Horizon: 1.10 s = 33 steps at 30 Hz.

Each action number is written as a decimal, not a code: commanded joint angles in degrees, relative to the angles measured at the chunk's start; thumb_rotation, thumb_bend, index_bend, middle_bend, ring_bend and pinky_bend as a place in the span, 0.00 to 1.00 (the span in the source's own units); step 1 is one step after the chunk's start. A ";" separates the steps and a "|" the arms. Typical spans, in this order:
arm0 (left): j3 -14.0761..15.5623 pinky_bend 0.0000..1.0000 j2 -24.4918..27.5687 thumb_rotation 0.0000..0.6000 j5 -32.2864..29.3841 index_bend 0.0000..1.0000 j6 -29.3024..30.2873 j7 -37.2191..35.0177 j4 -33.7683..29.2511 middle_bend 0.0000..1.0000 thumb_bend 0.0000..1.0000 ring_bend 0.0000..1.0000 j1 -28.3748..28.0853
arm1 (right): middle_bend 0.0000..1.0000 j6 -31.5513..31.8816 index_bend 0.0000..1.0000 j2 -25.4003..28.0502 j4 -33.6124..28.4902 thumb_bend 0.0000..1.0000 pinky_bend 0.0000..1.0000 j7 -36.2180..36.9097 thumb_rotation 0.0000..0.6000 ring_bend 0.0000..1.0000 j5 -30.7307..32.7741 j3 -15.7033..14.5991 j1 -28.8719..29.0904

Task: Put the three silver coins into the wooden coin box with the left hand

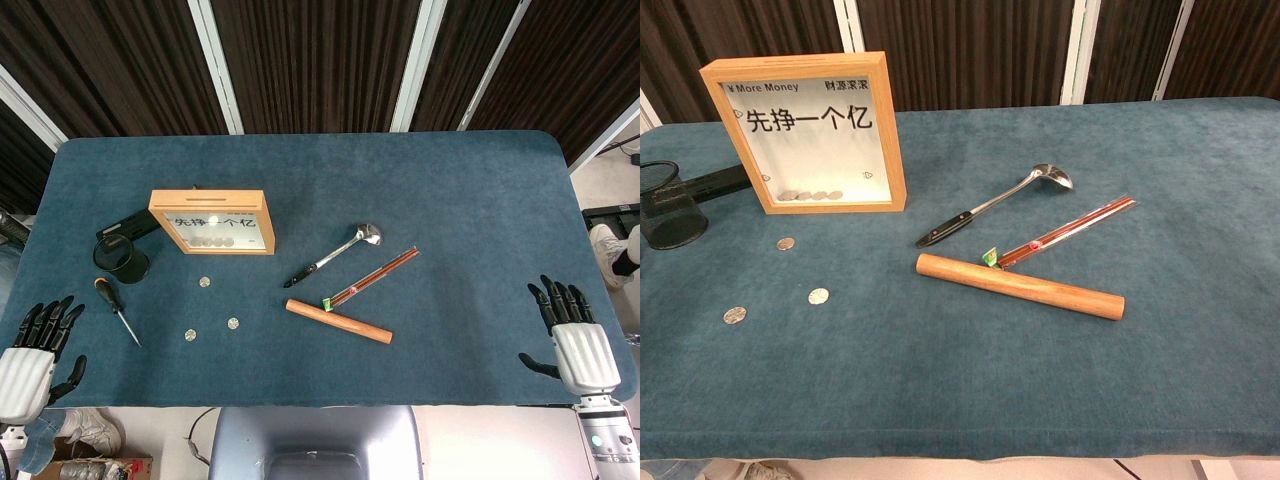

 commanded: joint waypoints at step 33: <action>0.26 1.00 -29.15 1.00 1.22 0.44 -13.50 8.14 13.27 1.00 0.43 1.00 -7.64 | 0.00 0.91 0.00 1.78 -0.18 0.14 0.00 2.52 1.00 0.00 0.30 0.08 -1.05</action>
